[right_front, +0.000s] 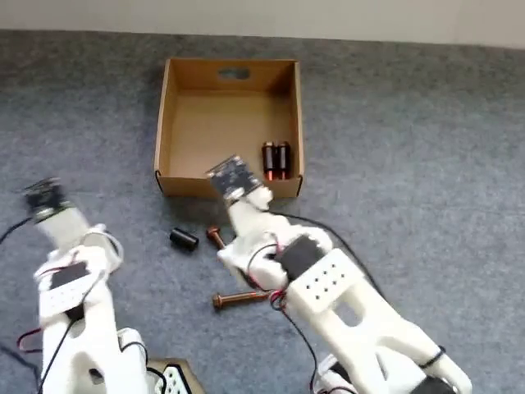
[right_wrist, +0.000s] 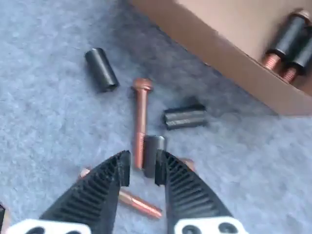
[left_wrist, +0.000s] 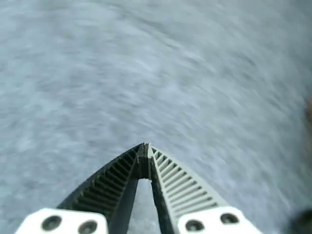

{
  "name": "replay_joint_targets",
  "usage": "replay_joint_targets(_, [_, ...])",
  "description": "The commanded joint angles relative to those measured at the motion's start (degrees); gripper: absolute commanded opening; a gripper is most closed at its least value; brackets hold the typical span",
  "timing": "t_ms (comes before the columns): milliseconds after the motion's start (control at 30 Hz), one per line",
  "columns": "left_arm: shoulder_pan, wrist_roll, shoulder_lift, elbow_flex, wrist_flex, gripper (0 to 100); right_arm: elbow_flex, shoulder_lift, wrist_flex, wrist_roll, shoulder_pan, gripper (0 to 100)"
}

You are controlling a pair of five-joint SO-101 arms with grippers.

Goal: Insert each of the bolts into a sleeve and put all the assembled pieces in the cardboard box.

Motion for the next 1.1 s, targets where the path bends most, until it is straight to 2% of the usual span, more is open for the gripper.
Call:
replay_joint_targets(0, [-4.09, 2.9, -1.27, -1.1, -1.58, 1, -1.54, 4.88, -5.93, 0.53, -3.74, 9.0])
replay_joint_targets(267, [-7.34, 3.08, -1.27, -1.89, -1.49, 1, -17.98, 26.59, -8.04, 0.79, -6.2, 9.0])
replay_joint_targets(600, [-7.34, 3.08, -1.27, -1.89, -1.49, 1, -34.86, 46.11, -7.96, 0.97, -6.9, 9.0])
replay_joint_targets(1000, [-6.99, 3.08, -1.27, -1.89, -1.49, 1, -38.81, 56.4, -7.69, 8.7, -6.73, 8.7])
replay_joint_targets(1067, [-6.99, 3.08, -1.27, -1.89, -1.49, 1, -39.08, 56.4, -5.49, 8.7, -6.73, 5.1])
